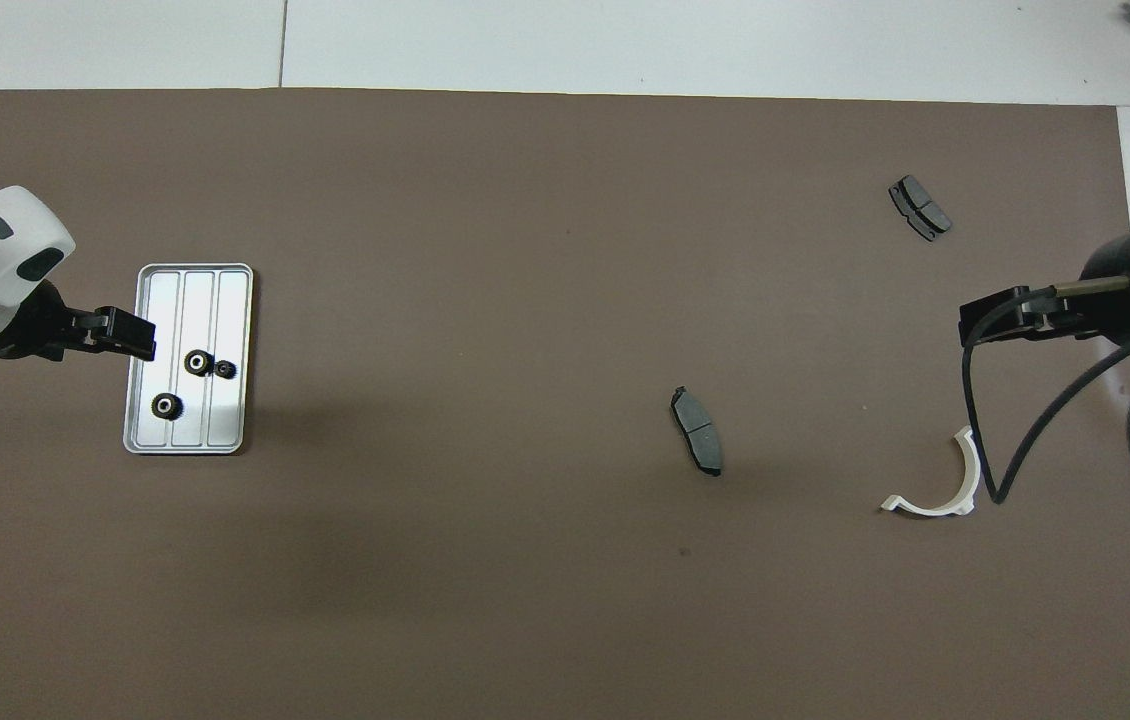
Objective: Place bearing gear from tray to pile
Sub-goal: 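Lower the left gripper onto a black gear in the tray and grasp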
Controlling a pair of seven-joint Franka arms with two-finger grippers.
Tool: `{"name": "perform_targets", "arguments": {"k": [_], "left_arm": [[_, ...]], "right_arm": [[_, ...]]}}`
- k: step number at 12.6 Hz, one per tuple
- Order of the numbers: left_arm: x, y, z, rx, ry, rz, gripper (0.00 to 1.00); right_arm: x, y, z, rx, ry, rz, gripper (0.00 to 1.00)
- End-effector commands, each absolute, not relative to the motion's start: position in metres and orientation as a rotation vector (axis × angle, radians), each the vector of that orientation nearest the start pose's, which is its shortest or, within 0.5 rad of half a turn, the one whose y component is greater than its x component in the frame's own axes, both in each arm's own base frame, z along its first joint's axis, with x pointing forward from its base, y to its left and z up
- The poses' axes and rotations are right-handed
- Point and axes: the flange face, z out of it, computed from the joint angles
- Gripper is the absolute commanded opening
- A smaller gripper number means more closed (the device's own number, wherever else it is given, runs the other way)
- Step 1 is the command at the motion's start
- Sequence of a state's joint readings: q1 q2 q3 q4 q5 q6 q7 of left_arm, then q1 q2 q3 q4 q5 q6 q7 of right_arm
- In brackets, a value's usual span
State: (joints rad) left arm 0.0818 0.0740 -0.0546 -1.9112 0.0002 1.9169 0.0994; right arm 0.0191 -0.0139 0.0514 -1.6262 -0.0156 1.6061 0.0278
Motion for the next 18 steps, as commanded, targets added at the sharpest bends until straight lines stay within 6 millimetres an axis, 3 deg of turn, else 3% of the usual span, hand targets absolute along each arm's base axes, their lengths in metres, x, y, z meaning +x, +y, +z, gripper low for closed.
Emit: {"name": "perform_targets", "arguments": {"k": [1,4,6,8,12,18], "left_arm": [[0.562,0.035,0.396,-3.134,0.156,0.078,1.0],[0.559,0.037,0.353,-3.14,0.134,0.135,1.0],[0.556,0.038,0.337,-3.142,0.13,0.146,1.0],[0.556,0.038,0.33,-3.143,0.13,0.166,0.92],[0.555,0.039,0.319,-3.145,0.128,0.18,0.6],[0.55,0.046,0.31,-3.147,0.128,0.206,0.55]], "right_arm": [[0.545,0.034,0.609,-3.138,-0.098,0.005,1.0],[0.545,0.034,0.609,-3.138,-0.098,0.005,1.0],[0.545,0.034,0.609,-3.138,-0.098,0.005,1.0],[0.544,0.034,0.61,-3.138,-0.098,0.003,1.0],[0.545,0.034,0.609,-3.138,-0.098,0.005,1.0],[0.545,0.034,0.609,-3.138,-0.098,0.005,1.0]]}}
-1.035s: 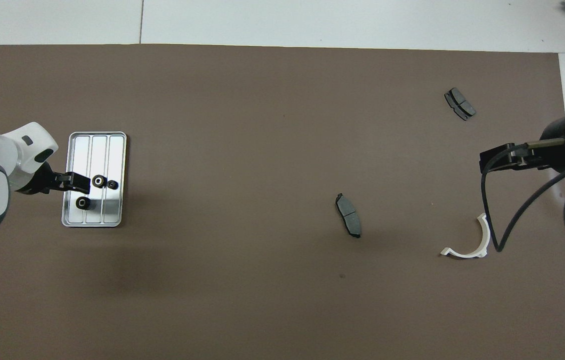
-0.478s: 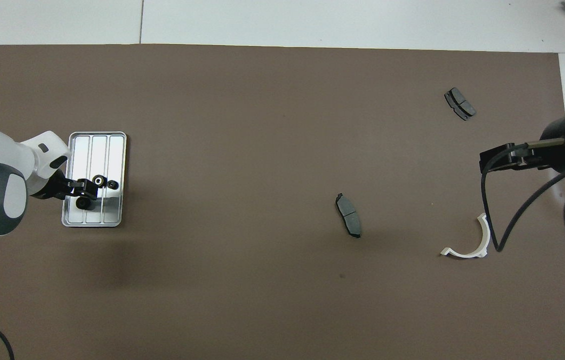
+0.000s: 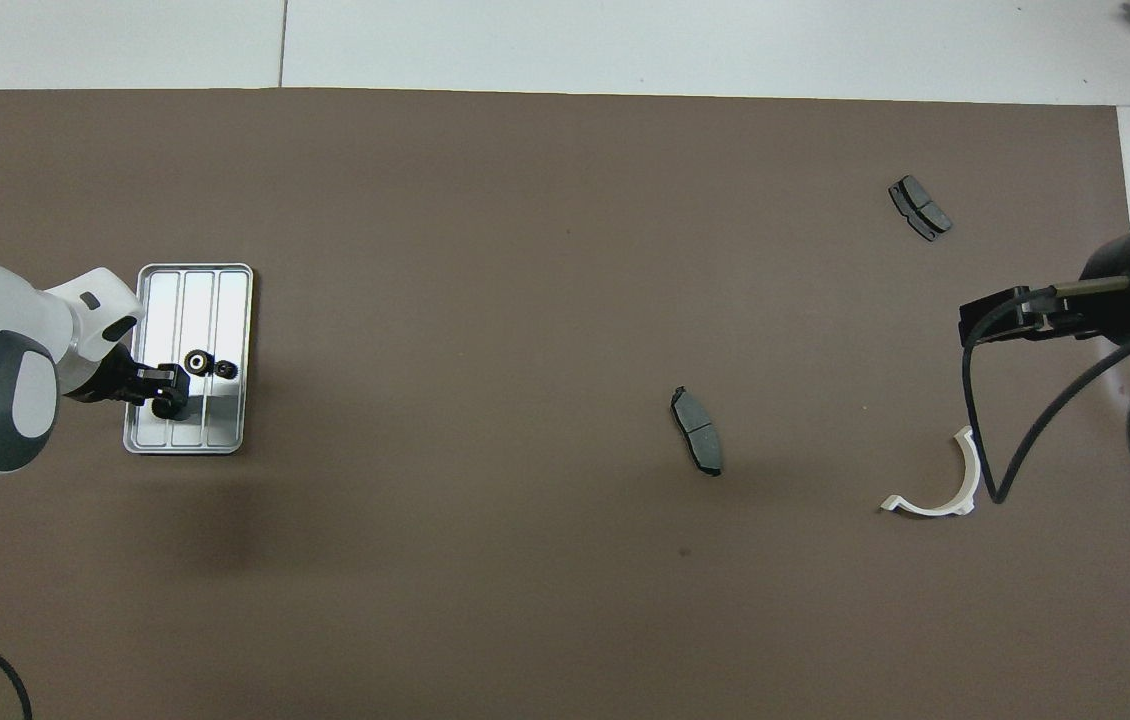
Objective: Place bearing gear from tray to pile
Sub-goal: 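Lift the black gear out of the tray with the left gripper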
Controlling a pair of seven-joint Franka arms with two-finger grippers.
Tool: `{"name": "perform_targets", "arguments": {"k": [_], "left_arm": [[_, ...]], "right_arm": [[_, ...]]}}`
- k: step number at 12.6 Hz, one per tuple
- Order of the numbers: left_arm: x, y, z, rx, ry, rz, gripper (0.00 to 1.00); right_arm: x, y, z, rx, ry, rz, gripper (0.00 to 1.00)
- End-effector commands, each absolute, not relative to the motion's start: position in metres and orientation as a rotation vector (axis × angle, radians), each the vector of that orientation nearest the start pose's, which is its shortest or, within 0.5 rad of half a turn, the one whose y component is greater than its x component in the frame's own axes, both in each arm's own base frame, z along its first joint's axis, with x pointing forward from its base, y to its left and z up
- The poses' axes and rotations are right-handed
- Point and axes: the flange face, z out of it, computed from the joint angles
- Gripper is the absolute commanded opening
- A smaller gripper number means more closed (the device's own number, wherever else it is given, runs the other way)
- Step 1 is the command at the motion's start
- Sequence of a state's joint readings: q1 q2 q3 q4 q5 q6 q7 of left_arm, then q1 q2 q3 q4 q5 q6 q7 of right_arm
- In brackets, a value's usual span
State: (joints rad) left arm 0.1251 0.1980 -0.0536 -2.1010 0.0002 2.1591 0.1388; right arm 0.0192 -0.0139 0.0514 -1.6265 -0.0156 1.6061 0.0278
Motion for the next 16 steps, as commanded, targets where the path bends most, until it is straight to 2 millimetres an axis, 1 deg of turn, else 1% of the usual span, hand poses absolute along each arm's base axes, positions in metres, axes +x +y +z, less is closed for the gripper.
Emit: {"name": "perform_targets", "arguments": {"k": [1,4,8,12,14,16], "left_arm": [[0.5493,0.0465,0.3092,-3.147,0.123,0.209,0.55],[0.5464,0.0453,0.3043,-3.147,0.124,0.196,0.54],[0.5463,0.0453,0.3035,-3.147,0.126,0.199,0.42],[0.5458,0.0452,0.3029,-3.147,0.129,0.201,0.24],[0.5453,0.0452,0.3022,-3.147,0.129,0.204,0.18],[0.5487,0.043,0.3059,-3.146,0.133,0.197,0.15]], "right_arm": [[0.5444,0.0337,0.6101,-3.138,-0.098,0.003,1.0],[0.5449,0.0337,0.6093,-3.138,-0.098,0.005,1.0],[0.5449,0.0337,0.6093,-3.138,-0.098,0.005,1.0],[0.5449,0.0337,0.6093,-3.138,-0.098,0.005,1.0],[0.5448,0.0337,0.6093,-3.138,-0.098,0.005,1.0],[0.5444,0.0337,0.6101,-3.138,-0.098,0.003,1.0]]}}
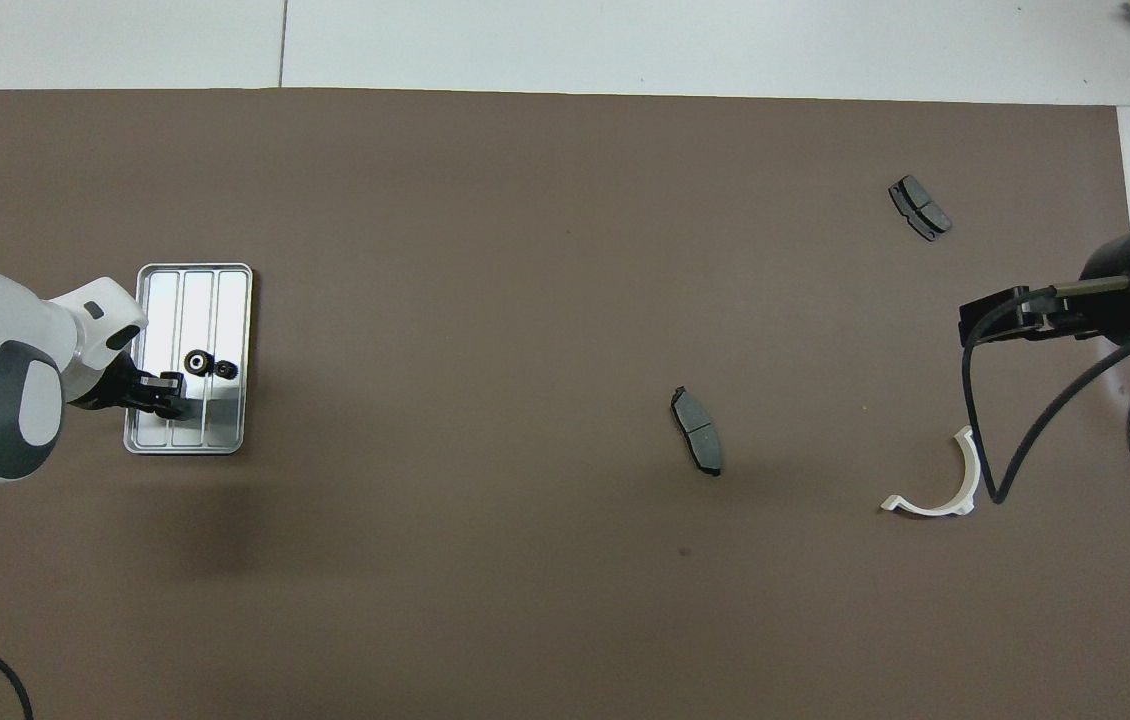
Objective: Place bearing gear from tray to pile
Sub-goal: 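Lift the black gear out of the tray with the left gripper, then carry the gear to the table center and release it with the left gripper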
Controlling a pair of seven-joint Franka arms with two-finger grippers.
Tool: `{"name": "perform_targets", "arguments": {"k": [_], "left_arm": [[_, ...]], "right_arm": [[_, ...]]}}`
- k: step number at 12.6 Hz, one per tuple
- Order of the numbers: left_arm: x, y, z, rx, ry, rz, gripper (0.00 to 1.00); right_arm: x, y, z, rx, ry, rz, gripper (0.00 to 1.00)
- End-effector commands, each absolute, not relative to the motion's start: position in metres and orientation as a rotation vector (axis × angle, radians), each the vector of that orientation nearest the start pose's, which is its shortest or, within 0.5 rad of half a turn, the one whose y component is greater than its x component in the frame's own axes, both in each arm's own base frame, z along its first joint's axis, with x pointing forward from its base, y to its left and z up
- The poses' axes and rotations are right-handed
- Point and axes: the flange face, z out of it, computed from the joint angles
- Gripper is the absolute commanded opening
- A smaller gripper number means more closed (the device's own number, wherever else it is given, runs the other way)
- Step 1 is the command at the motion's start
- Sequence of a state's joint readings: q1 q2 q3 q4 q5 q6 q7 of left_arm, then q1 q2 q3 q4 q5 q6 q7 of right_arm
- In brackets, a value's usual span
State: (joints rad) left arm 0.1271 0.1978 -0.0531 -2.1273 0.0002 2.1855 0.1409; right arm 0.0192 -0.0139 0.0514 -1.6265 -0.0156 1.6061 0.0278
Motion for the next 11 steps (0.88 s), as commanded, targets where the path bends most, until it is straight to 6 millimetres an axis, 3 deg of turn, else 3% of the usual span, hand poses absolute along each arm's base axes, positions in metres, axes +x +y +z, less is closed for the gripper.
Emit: {"name": "perform_targets", "arguments": {"k": [1,3,5,9,11], "left_arm": [[0.553,0.038,0.31,-3.145,0.133,0.18,0.14],[0.567,0.035,0.332,-3.144,0.105,0.137,0.13],[0.581,0.016,0.355,-3.148,0.071,0.117,0.13],[0.582,-0.068,0.364,-3.136,-0.106,0.096,0.14],[0.573,-0.126,0.364,-3.123,-0.238,0.086,0.15]], "right_arm": [[0.545,0.034,0.609,-3.138,-0.098,0.005,1.0],[0.544,0.034,0.61,-3.138,-0.098,0.003,1.0],[0.544,0.034,0.61,-3.138,-0.098,0.003,1.0],[0.545,0.034,0.609,-3.138,-0.098,0.005,1.0],[0.545,0.034,0.609,-3.138,-0.098,0.005,1.0]]}}
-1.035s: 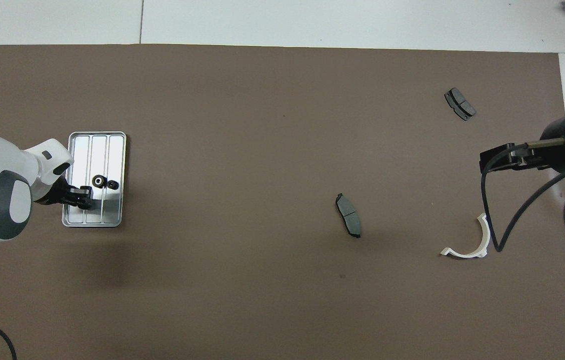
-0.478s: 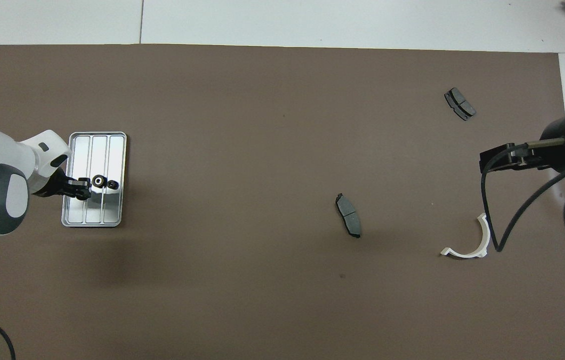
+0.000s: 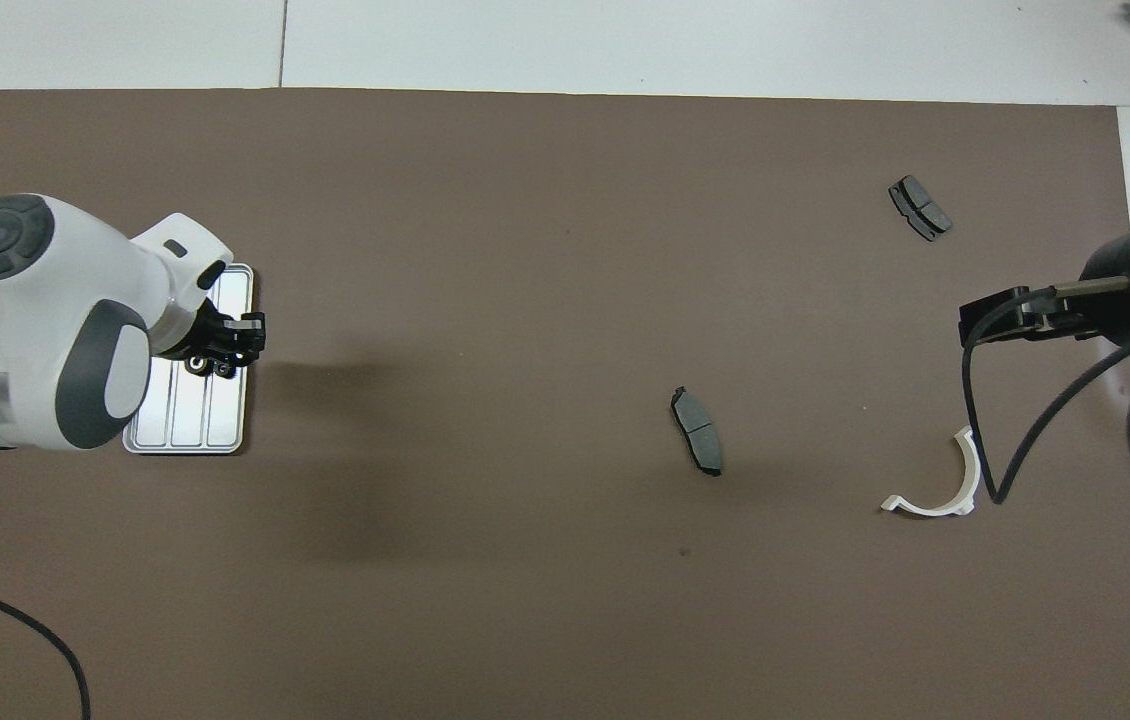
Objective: Place bearing gear from tray to pile
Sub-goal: 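Carry the gear to the table center and release it with the left gripper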
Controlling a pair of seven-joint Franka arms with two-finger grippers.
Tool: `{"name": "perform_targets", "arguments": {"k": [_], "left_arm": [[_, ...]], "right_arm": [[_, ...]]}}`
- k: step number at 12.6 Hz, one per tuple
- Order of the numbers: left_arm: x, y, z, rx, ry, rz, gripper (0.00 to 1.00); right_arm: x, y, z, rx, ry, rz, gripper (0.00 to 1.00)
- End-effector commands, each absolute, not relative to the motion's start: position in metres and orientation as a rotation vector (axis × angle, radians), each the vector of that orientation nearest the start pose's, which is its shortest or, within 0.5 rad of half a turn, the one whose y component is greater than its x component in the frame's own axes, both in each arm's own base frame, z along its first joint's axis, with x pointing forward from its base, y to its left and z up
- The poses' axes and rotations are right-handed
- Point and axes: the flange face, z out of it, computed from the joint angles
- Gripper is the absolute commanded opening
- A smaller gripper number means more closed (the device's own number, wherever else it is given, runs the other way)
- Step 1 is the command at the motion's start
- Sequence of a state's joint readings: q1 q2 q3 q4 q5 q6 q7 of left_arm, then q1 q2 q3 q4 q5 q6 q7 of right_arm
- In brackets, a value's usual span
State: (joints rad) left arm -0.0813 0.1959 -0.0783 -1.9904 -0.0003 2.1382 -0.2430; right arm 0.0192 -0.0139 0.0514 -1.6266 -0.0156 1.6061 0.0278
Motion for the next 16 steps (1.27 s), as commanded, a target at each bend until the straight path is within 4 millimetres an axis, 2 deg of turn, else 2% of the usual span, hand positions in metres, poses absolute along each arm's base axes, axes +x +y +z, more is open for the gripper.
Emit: {"name": "perform_targets", "arguments": {"k": [1,7,8,10,12,13,14,15,16], "left_arm": [[0.568,-0.152,0.364,-3.118,-0.288,0.076,0.16],[0.547,-0.302,0.34,-3.165,-0.59,0.011,0.15],[0.546,-0.318,0.337,-3.179,-0.612,-0.016,0.15],[0.539,-0.335,0.331,-3.189,-0.604,-0.014,0.15],[0.523,-0.359,0.305,-3.177,-0.534,0.041,0.16],[0.52,-0.361,0.303,-3.173,-0.526,0.05,0.27],[0.522,-0.361,0.304,-3.175,-0.528,0.045,0.55],[0.527,-0.357,0.309,-3.18,-0.533,0.028,0.75],[0.533,-0.347,0.319,-3.175,-0.539,0.02,0.9]], "right_arm": [[0.545,0.034,0.609,-3.138,-0.098,0.005,1.0],[0.545,0.034,0.609,-3.138,-0.098,0.005,1.0],[0.545,0.034,0.609,-3.138,-0.098,0.005,1.0],[0.545,0.034,0.609,-3.138,-0.098,0.005,1.0],[0.545,0.034,0.609,-3.138,-0.098,0.005,1.0],[0.545,0.034,0.609,-3.138,-0.098,0.005,1.0],[0.545,0.034,0.609,-3.138,-0.098,0.003,1.0],[0.545,0.033,0.609,-3.138,-0.096,0.003,1.0],[0.545,0.032,0.61,-3.138,-0.091,0.0,1.0]]}}
